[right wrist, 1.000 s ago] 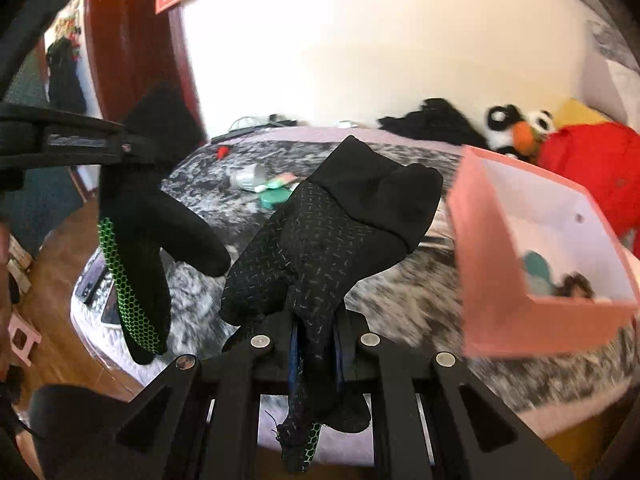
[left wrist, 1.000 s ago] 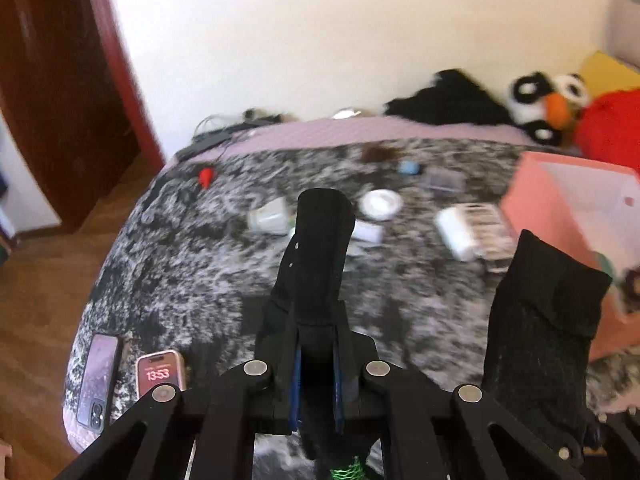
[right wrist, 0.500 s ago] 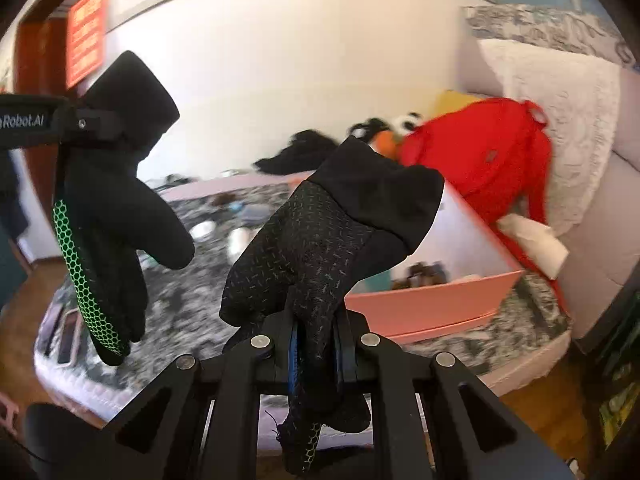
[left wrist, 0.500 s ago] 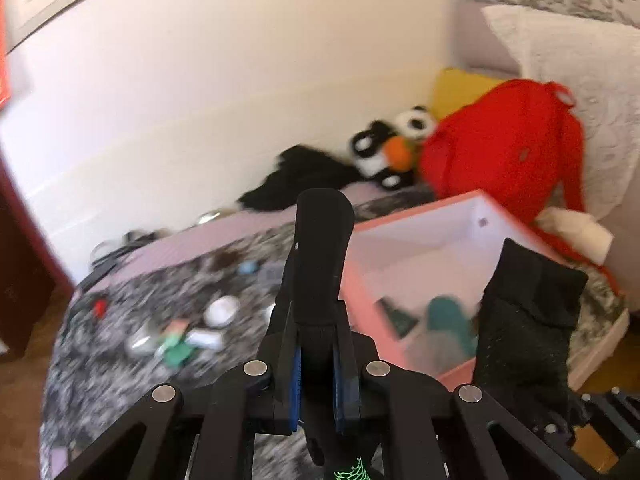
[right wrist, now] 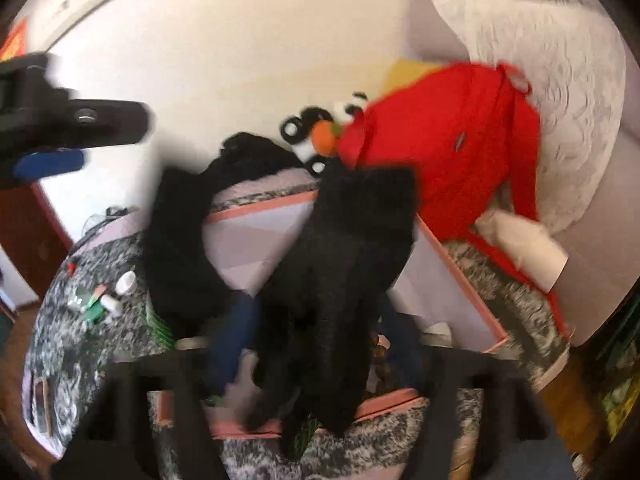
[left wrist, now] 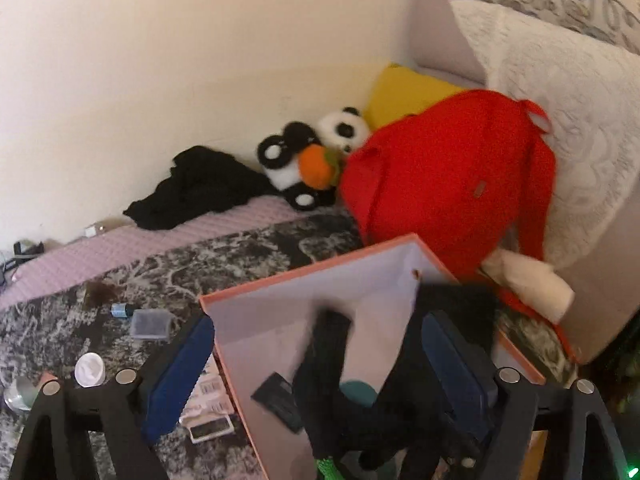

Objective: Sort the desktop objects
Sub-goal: 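Lower both black gloves into the pink box and open both tools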

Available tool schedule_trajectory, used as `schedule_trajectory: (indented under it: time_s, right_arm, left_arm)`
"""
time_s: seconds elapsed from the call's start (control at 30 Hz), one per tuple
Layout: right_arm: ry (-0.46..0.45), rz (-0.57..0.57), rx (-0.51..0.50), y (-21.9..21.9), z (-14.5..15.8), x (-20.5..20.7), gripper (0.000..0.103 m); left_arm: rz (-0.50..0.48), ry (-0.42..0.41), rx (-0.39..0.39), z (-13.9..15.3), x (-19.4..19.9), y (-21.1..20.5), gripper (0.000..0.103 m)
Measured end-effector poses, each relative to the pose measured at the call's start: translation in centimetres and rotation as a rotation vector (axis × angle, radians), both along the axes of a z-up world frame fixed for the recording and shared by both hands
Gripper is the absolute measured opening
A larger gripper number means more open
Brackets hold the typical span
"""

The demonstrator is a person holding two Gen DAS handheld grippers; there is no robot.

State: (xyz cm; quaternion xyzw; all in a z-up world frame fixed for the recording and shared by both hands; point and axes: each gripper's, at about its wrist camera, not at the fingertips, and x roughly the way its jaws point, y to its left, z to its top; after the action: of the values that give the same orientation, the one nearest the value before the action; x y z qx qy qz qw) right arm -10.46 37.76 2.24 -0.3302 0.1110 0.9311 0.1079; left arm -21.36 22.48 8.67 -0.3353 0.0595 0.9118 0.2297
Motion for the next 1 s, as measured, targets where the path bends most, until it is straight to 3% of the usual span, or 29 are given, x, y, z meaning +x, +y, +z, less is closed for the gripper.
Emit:
schedule_trajectory:
  time_s: [0.1, 0.27, 0.37, 0.43, 0.63, 0.73, 0.87, 1.0]
  right_arm:
    - [-0.038, -0.040, -0.038, 1.7, -2.0, -0.6, 0.076]
    - [-0.163, -0.116, -0.166, 4.4, -7.0, 3.7, 0.076]
    - [-0.216, -0.146, -0.296, 5.8, -10.3, 6.1, 0.076]
    - [-0.204, -0.122, -0.472, 7.4, -12.5, 6.2, 0.076]
    - [-0.169, -0.111, -0.748, 8.6, -16.0, 3.4, 0.074]
    - [-0.169, -0.065, -0.795, 7.7, -16.8, 1.8, 0.074]
    - [-0.171, -0.014, -0.797, 6.2, -16.9, -1.2, 0.073]
    - [-0.178, 0.030, -0.751, 4.6, -16.5, -3.7, 0.074]
  left_arm:
    - [0.014, -0.045, -0.040, -3.3, -0.7, -0.9, 0.089]
    - [0.003, -0.119, -0.113, -10.5, 1.9, -2.9, 0.089]
    - [-0.012, -0.161, -0.132, -14.0, 3.2, -3.0, 0.089]
    - [-0.003, -0.177, -0.157, -15.5, 2.9, -2.7, 0.089]
    - [0.047, -0.169, -0.212, -17.9, 1.2, -2.5, 0.088]
    - [0.109, -0.121, -0.227, -18.4, -0.5, -2.8, 0.088]
    - [0.143, -0.171, -0.157, -18.9, -3.7, -3.8, 0.088]
    - [0.157, -0.159, -0.158, -18.5, -5.5, -3.0, 0.076]
